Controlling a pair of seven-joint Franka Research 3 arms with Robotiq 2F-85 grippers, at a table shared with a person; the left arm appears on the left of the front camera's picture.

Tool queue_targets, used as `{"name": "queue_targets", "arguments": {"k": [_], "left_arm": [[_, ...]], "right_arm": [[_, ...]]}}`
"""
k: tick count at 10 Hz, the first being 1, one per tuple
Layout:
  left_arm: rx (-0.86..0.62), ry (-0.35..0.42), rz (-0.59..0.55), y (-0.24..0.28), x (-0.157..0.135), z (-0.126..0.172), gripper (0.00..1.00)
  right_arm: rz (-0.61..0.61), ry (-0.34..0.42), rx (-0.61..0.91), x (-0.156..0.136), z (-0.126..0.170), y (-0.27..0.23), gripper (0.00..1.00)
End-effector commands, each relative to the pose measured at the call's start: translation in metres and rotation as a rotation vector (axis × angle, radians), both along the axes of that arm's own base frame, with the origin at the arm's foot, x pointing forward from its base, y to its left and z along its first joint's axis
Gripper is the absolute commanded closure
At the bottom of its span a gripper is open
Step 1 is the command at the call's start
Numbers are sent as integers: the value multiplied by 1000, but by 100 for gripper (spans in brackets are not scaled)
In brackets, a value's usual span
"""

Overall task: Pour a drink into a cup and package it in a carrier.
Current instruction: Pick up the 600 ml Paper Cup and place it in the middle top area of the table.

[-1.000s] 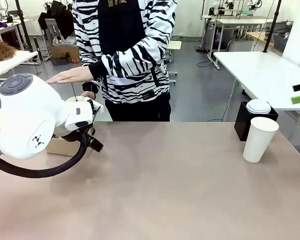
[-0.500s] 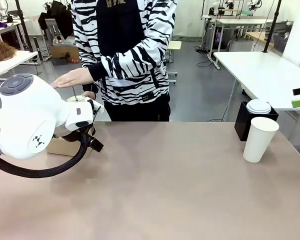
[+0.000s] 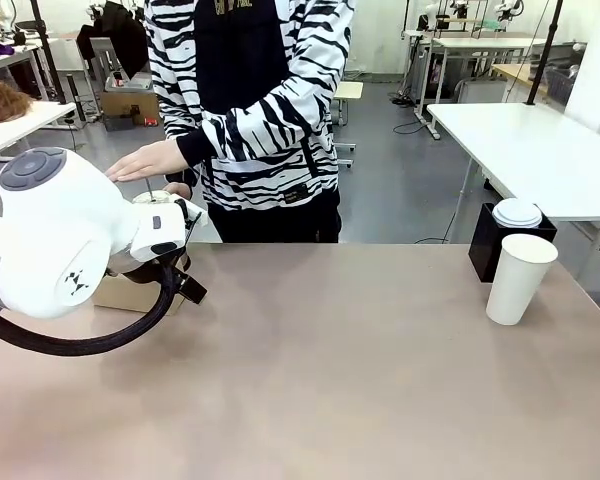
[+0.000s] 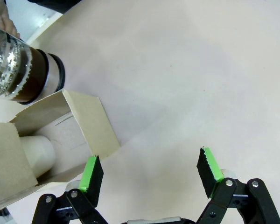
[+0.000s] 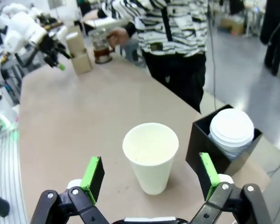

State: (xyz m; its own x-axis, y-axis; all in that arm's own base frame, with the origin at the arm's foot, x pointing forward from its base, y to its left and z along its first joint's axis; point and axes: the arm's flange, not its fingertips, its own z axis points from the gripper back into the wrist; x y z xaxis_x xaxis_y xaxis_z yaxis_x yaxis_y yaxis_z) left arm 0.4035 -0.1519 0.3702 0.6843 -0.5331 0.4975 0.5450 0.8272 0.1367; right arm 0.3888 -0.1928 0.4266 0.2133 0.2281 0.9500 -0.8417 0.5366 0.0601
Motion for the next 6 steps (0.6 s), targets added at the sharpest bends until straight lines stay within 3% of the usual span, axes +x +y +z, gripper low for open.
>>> {"name": "queue_targets", "arguments": {"k": [1, 4, 6], "left_arm": [[-1, 0, -1, 0, 0, 0, 0], [-1, 0, -1, 0, 0, 0, 0], [-1, 0, -1, 0, 0, 0, 0]], "right_arm": [[78, -76, 77, 9, -44, -15, 0], [91, -123, 154, 14, -114, -10, 0], [119, -144, 174, 14, -145, 8, 0]]}}
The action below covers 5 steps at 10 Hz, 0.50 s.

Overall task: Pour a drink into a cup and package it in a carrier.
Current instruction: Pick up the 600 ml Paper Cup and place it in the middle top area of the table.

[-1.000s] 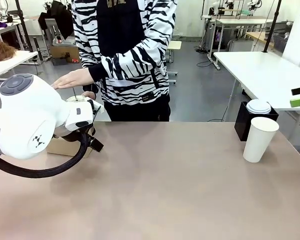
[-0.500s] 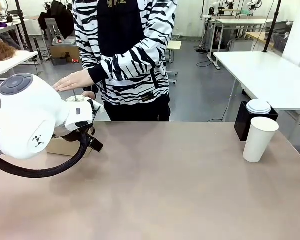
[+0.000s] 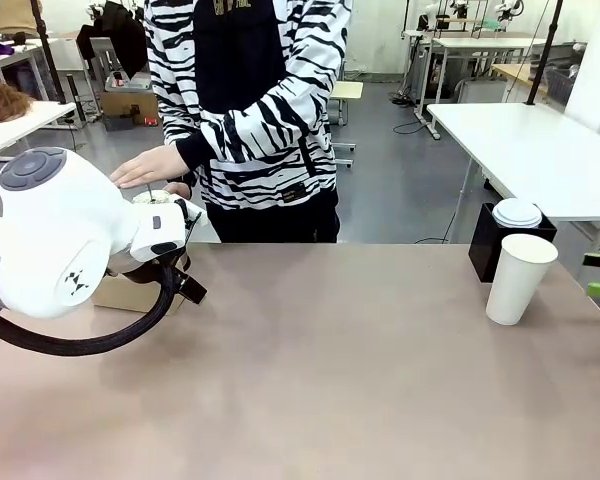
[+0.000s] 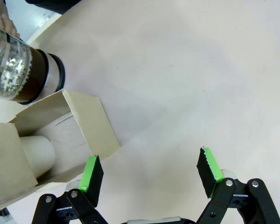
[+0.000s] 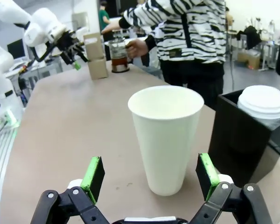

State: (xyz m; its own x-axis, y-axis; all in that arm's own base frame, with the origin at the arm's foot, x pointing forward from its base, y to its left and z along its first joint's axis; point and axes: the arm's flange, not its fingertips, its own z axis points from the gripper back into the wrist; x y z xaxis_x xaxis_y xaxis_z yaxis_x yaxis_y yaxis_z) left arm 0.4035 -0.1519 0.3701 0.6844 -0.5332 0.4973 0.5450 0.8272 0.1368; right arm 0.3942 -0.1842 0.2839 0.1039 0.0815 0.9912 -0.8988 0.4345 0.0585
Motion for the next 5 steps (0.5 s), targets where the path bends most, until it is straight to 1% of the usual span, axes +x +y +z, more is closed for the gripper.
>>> {"name": "queue_targets", "arguments": {"k": [1, 3, 4, 5], "left_arm": [[-1, 0, -1, 0, 0, 0, 0], [-1, 0, -1, 0, 0, 0, 0], [-1, 0, -1, 0, 0, 0, 0], [-1, 0, -1, 0, 0, 0, 0]], "right_arm": [[23, -52, 13, 10, -14, 10, 0], [22, -73, 47, 10, -29, 24, 0], [8, -65, 57, 7, -19, 25, 0], [40, -13, 19, 9, -27, 24, 0]]}}
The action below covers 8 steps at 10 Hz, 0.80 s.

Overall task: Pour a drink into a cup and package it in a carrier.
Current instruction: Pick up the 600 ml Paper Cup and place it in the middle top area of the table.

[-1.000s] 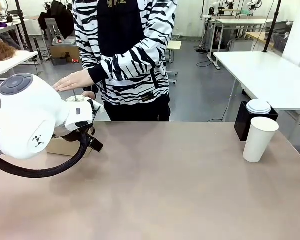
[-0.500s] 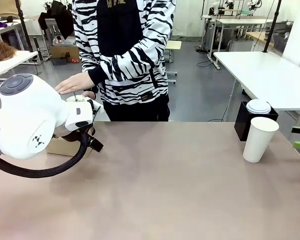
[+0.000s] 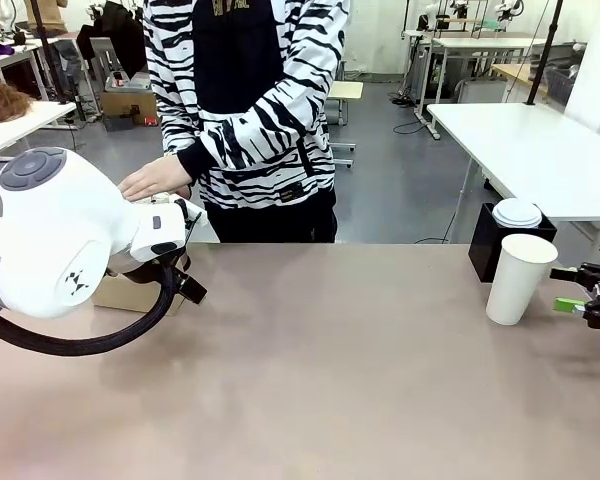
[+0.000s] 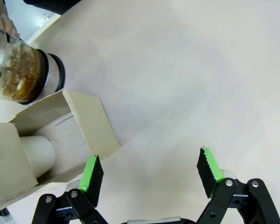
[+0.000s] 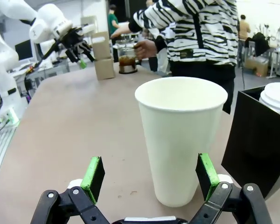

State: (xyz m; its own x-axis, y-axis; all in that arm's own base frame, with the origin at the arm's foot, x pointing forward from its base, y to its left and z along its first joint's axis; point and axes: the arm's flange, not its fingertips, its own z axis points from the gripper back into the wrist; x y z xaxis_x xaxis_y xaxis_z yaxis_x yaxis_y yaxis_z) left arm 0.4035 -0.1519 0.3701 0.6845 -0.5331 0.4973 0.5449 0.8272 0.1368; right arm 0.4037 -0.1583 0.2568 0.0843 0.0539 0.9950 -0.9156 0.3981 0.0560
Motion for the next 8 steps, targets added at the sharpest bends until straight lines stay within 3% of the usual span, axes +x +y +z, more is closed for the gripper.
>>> {"name": "queue_targets", "arguments": {"k": [1, 3, 8], "left_arm": [[-1, 0, -1, 0, 0, 0, 0], [-1, 0, -1, 0, 0, 0, 0], [-1, 0, -1, 0, 0, 0, 0]], "right_arm": [[0, -1, 0, 0, 0, 1, 0], [63, 26, 55, 11, -4, 5, 0], [-50, -31, 81, 24, -22, 19, 0]]}}
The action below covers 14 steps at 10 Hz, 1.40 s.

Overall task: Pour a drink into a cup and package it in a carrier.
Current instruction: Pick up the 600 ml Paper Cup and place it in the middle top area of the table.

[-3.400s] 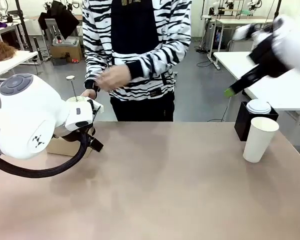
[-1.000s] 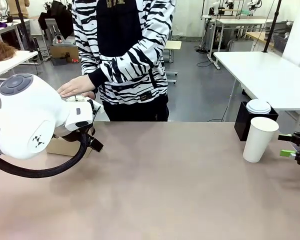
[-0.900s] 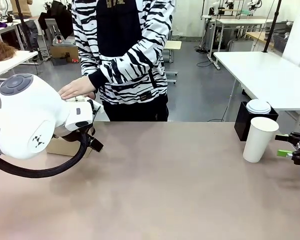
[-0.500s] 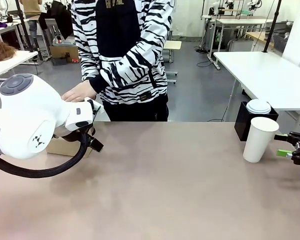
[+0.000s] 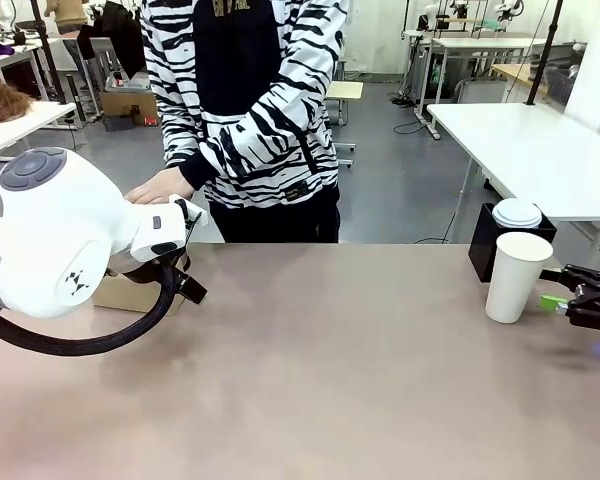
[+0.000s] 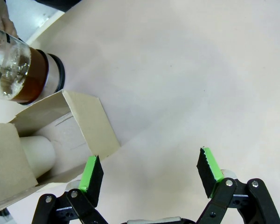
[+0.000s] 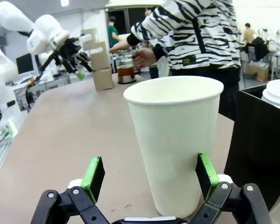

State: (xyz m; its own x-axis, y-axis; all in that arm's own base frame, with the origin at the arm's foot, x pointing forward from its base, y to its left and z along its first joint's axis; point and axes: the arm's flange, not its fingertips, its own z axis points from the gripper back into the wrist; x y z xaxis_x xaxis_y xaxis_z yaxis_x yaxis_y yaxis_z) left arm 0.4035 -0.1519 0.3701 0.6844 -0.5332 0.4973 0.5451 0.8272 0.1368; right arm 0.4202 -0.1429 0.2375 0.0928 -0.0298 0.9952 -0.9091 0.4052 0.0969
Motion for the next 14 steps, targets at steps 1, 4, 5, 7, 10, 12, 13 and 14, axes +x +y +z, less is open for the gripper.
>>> {"name": "queue_targets", "arguments": {"k": [1, 4, 5, 7, 10, 12, 13, 14], "left_arm": [[-1, 0, -1, 0, 0, 0, 0], [-1, 0, -1, 0, 0, 0, 0], [-1, 0, -1, 0, 0, 0, 0], [-1, 0, -1, 0, 0, 0, 0], [-1, 0, -1, 0, 0, 0, 0], [-1, 0, -1, 0, 0, 0, 0], [-1, 0, -1, 0, 0, 0, 0], [-1, 0, -1, 0, 0, 0, 0]], "right_arm": [[-61, -38, 3, 12, -8, 4, 0], [-77, -34, 13, 24, -16, 14, 0], [-84, -25, 25, 28, -19, 20, 0], [-99, -18, 44, 34, -23, 31, 0], [-116, -11, 55, 39, -24, 42, 0], [-114, -3, 61, 42, -21, 47, 0], [-117, 4, 57, 44, -20, 48, 0], [-120, 7, 55, 44, -20, 49, 0]]}}
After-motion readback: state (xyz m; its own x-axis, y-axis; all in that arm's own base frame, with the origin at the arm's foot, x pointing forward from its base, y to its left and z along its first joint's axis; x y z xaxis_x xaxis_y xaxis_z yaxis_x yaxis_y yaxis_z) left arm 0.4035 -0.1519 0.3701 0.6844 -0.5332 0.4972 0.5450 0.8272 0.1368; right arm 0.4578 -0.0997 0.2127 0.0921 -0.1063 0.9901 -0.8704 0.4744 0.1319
